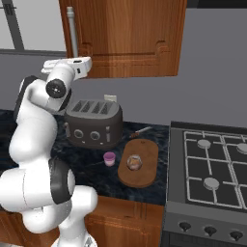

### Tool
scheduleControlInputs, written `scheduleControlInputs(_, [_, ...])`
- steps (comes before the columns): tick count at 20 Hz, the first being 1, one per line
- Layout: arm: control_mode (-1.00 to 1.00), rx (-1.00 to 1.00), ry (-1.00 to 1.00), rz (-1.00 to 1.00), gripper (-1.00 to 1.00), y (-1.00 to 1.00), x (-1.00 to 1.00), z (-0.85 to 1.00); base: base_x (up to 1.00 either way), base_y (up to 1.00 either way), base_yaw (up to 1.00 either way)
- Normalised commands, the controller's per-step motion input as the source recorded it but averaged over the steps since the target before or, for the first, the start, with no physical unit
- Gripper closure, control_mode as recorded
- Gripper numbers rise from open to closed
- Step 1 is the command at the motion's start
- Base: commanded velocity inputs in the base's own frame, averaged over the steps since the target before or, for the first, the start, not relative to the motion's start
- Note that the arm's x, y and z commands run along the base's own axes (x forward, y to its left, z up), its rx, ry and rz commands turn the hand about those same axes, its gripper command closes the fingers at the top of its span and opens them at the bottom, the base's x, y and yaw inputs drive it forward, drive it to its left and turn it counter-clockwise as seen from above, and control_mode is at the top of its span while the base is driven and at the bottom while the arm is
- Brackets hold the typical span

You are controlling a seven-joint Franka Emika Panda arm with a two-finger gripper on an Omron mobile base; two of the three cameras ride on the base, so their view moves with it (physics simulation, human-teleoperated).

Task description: Pick the bread, place it on the cutting board, pick the jam, place it on the counter, and close the cabinet.

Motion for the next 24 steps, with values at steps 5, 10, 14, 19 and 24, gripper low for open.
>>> scheduleControlInputs(5, [-1.0,0.0,0.0,-0.04,-1.0,0.26,0.36,0.0,0.0,0.0,0.0])
scheduleControlInputs(10, [-1.0,0.0,0.0,-0.04,-1.0,0.23,0.4,0.0,0.0,0.0,0.0])
scheduleControlInputs(14, [-1.0,0.0,0.0,-0.04,-1.0,0.22,0.4,0.0,0.0,0.0,0.0])
scheduleControlInputs(19, [-1.0,0.0,0.0,-0.04,-1.0,0.21,0.41,0.0,0.0,0.0,0.0])
scheduleControlInputs(24, [-1.0,0.0,0.0,-0.03,-1.0,0.2,0.42,0.0,0.0,0.0,0.0])
